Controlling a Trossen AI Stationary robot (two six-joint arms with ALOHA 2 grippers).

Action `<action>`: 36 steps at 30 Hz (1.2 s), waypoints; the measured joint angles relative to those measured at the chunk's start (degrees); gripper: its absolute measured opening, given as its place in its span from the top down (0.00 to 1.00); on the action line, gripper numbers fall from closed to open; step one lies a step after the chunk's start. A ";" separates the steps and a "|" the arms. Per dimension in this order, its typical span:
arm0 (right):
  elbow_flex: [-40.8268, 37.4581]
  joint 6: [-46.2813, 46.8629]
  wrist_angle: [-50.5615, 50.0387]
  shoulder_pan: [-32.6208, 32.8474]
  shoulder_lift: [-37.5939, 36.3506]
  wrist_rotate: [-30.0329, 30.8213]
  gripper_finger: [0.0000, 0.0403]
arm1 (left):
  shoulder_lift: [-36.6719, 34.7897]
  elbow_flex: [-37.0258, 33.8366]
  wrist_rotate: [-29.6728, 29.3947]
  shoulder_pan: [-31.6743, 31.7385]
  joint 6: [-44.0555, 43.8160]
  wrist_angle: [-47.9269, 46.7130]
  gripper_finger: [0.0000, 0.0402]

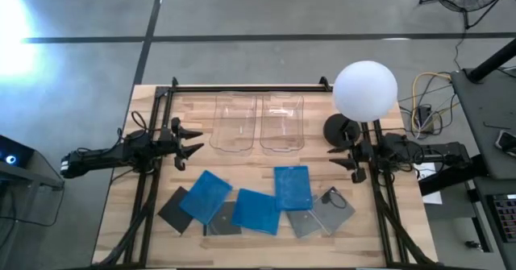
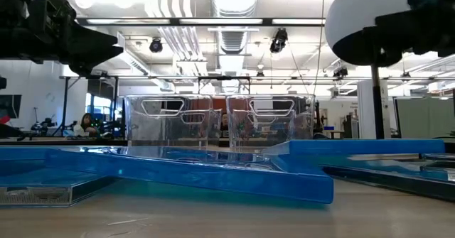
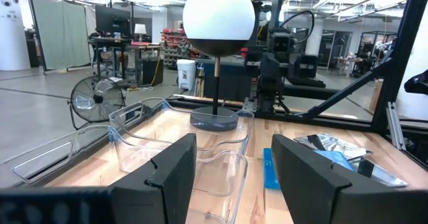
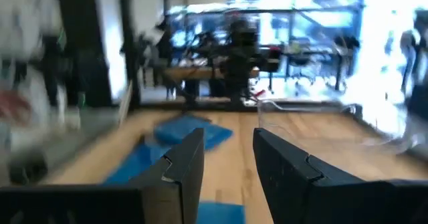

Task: Pick & place jewel cases by type
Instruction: Put the right blue cd case into the right transparent bin

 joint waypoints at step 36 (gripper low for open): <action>0.02 78.91 -1.90 1.75 17.08 -10.57 0.70 | 0.81 1.01 1.03 -0.05 -66.31 7.80 0.55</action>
